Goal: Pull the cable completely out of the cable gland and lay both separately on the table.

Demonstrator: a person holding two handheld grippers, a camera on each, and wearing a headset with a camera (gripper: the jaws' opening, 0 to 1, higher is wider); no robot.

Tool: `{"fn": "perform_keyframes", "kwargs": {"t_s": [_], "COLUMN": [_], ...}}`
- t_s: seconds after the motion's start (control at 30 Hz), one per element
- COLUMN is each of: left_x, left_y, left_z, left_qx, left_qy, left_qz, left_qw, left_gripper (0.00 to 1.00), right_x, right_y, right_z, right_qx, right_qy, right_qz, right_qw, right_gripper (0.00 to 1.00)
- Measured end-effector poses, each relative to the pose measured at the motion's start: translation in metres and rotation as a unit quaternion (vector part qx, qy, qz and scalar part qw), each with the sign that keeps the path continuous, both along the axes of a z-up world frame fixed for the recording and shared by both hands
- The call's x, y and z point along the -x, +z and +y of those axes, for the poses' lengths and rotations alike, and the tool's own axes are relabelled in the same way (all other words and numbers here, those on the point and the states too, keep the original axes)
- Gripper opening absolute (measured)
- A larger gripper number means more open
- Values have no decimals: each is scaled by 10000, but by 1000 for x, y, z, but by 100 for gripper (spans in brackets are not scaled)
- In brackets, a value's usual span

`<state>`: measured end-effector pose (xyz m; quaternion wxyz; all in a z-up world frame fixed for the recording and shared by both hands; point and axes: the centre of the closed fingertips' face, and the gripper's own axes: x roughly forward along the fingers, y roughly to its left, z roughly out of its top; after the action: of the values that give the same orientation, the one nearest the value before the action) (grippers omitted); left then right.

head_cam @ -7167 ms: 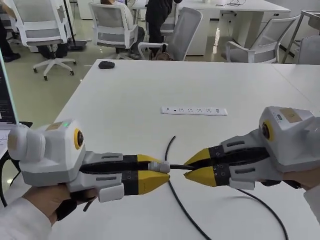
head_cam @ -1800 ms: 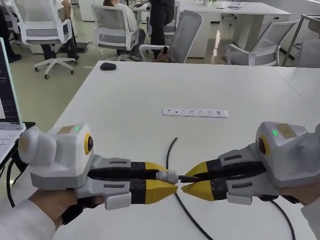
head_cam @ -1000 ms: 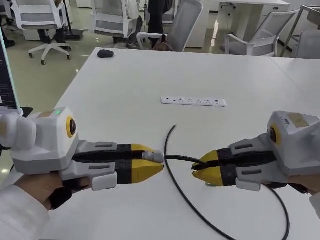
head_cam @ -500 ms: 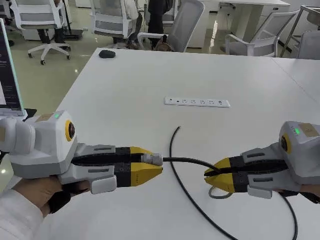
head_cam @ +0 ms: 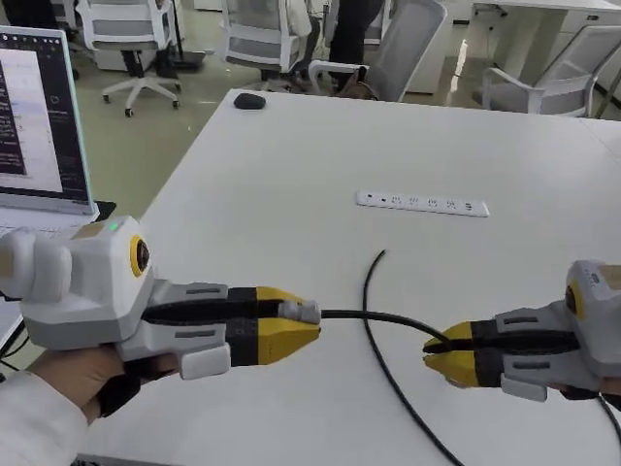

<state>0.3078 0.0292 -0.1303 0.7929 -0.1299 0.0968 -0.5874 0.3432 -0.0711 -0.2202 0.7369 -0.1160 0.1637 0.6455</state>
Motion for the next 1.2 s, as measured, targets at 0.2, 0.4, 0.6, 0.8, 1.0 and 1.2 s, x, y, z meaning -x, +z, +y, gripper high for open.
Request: {"fn": "perform_keyframes", "kwargs": {"t_s": [0.2, 0.4, 0.6, 0.8, 1.0, 1.2], "left_x": [2, 5, 4, 2, 1, -2], "left_y": [-3, -5, -4, -6, -8, -13], "left_z": [4, 7, 12, 16, 20, 23], "left_qx": [-10, -48, -46, -56, -56, -43], "left_qy": [174, 284, 452, 567, 654, 709], "left_qz": [59, 126, 163, 207, 265, 359], "left_qw": [9998, 9995, 9988, 9982, 9975, 9968], "left_gripper": [17, 17, 17, 17, 17, 17], "right_x": [-25, -37, -53, -62, -62, -62], "right_y": [-26, -55, -94, -134, -157, -167], "right_z": [2, 9, 13, 15, 16, 18], "right_qx": [97, 479, 889, 1297, 1447, 1451], "right_qy": [-270, -403, -442, -585, -650, -755], "right_qz": [117, 135, 223, 558, 817, 954], "right_qw": [9995, 9979, 9948, 9883, 9840, 9819], "right_gripper": [3, 4, 4, 5, 6, 7]}}
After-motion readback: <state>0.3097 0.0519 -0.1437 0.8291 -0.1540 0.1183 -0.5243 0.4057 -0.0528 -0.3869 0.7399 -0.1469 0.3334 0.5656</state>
